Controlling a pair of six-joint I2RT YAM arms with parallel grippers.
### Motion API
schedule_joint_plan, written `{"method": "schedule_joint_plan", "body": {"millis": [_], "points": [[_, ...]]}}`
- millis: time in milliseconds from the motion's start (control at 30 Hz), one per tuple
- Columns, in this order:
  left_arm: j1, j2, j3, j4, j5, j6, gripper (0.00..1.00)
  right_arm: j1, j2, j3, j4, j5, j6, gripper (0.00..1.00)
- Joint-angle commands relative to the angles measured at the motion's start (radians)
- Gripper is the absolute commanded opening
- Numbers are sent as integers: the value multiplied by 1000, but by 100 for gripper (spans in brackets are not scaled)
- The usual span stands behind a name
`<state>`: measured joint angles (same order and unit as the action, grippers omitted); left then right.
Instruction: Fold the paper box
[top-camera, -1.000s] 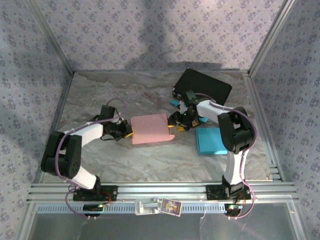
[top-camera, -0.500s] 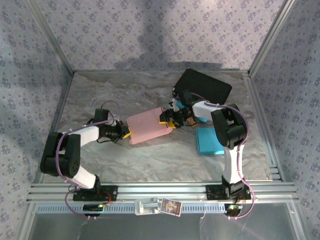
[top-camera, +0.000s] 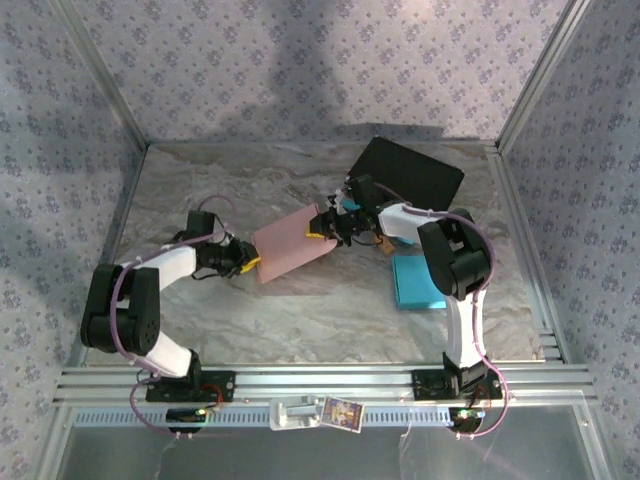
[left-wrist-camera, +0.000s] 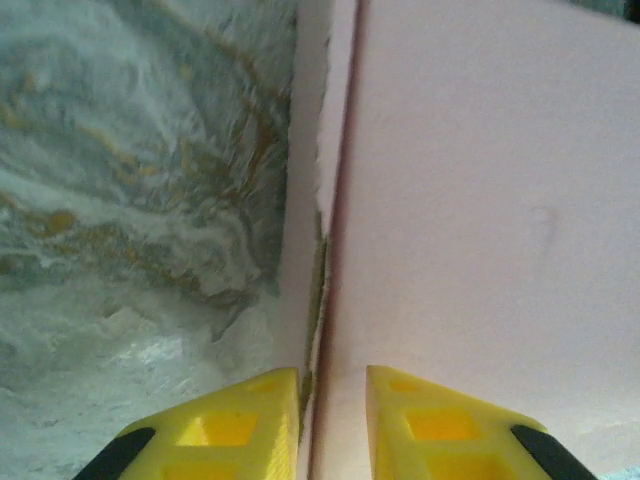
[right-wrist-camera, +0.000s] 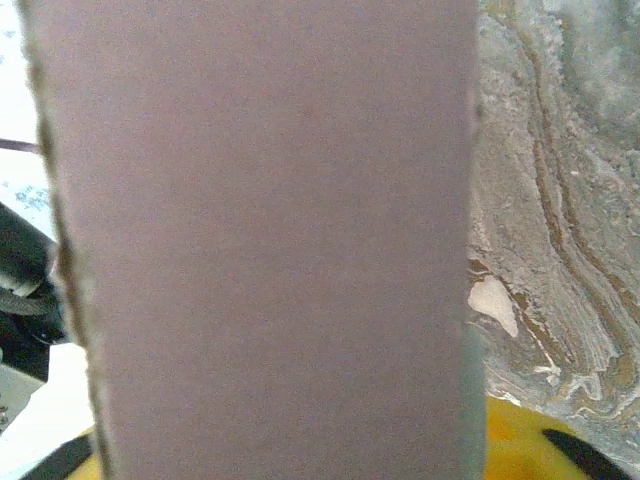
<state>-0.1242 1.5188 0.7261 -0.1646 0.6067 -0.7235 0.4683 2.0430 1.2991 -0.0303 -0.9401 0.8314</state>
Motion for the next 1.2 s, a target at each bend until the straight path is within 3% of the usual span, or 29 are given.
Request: {"method": "schedule_joint_plan", "body": {"millis": [0,100,233,367,533,733,1167], "points": [[-7,-119,94,-81,-85,83,24,-11,-13,27,-29,-10,131,30],[-84,-225,159,-137,-206,244,27,-17,-18,69,-168,-7,146,26],[-287,-341,191,-171,-352,591,33,-32,-38,73,-230,-16,252,26],[-440,-404,172,-218,-416,858,44,-49,-57,91,-339,-40,373,26],[-545,-406,162,-283,-470,1088,55,-57,-63,153,-530,-68,392,28],[-585,-328,186,-308,-570,1191,57,-66,-55,206,-687,-97,379,29],[-628,-186,217,-267,-629,1258,65,-75,-61,188,-739,-138,432,30]]}}
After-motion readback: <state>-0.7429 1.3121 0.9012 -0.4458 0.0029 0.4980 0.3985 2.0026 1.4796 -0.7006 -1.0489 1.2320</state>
